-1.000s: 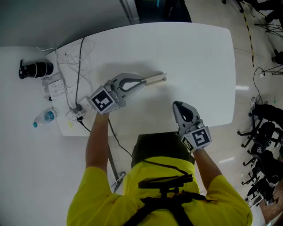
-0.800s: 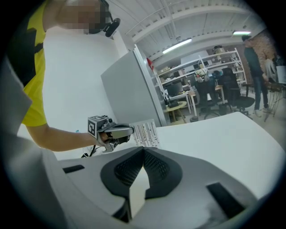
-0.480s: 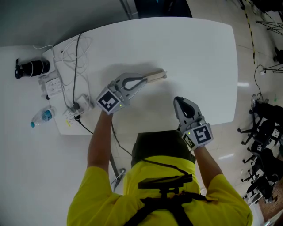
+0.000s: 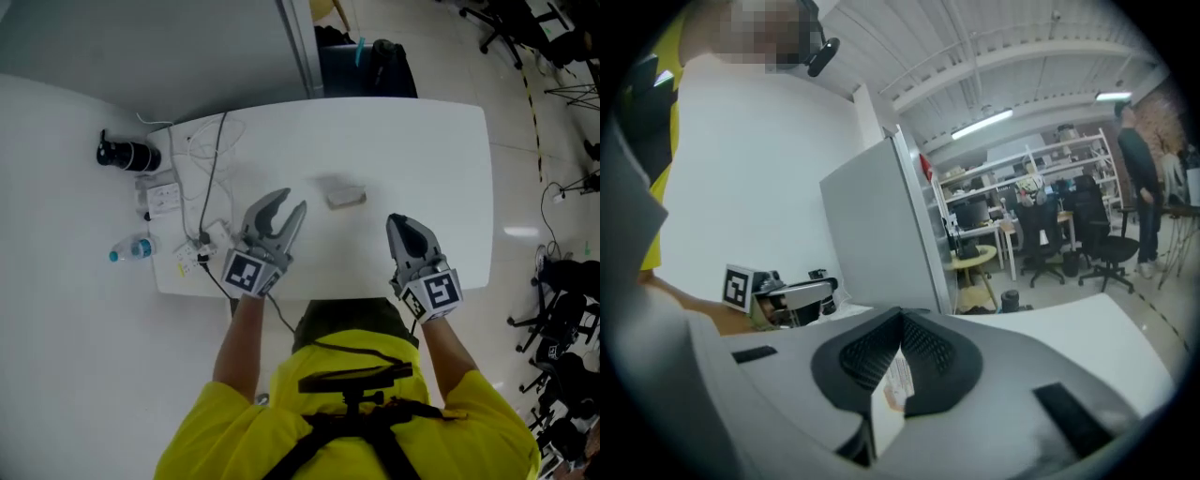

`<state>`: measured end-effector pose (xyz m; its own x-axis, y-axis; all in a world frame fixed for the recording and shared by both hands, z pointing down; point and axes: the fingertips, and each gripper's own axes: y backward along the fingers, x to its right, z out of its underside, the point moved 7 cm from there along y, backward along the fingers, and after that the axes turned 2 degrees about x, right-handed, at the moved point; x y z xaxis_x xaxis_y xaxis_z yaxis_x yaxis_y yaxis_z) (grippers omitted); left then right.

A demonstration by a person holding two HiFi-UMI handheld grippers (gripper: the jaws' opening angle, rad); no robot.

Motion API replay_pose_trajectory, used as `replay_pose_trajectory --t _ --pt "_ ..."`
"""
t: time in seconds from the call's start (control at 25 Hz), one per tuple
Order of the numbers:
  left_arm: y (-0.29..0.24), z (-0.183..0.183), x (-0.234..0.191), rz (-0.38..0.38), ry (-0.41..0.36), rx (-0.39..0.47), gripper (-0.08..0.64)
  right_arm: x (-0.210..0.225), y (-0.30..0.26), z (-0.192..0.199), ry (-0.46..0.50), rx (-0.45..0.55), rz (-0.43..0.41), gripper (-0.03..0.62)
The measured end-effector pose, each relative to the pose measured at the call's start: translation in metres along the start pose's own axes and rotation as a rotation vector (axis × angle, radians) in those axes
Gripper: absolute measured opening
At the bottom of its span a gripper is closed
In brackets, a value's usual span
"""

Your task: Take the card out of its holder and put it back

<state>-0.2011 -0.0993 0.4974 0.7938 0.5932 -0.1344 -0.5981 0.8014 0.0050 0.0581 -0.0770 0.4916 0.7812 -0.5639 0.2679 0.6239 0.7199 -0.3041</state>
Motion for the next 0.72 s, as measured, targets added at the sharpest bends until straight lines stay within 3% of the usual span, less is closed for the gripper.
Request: replay_pose_trajectory --t 0.04,0.12,0.24,0.36,0.72 --pt "0.005 -0.019 0.003 -0.064 -0.017 0.012 0.132 -0.002 0.000 -0.017 0.020 0.031 -0.002 0.006" --pt "0.017 -0.051 0.014 -0.188 -0.041 0.000 0.049 -0.006 0.004 -0.049 0.050 0.089 -0.008 0.006" --pt "0.030 -0.091 0.034 -0.298 -0.034 0.021 0.014 -0.017 0.016 -0.087 0.081 0.159 -0.017 0.006" --pt "0.035 -0.120 0.050 -0.309 -0.012 0.075 0.014 -0.027 0.029 -0.114 0.105 0.214 -0.034 0.005" --pt "0.038 -0.140 0.062 -0.309 -0.042 0.050 0.014 -0.035 0.056 -0.141 0.137 0.286 -0.031 0.005"
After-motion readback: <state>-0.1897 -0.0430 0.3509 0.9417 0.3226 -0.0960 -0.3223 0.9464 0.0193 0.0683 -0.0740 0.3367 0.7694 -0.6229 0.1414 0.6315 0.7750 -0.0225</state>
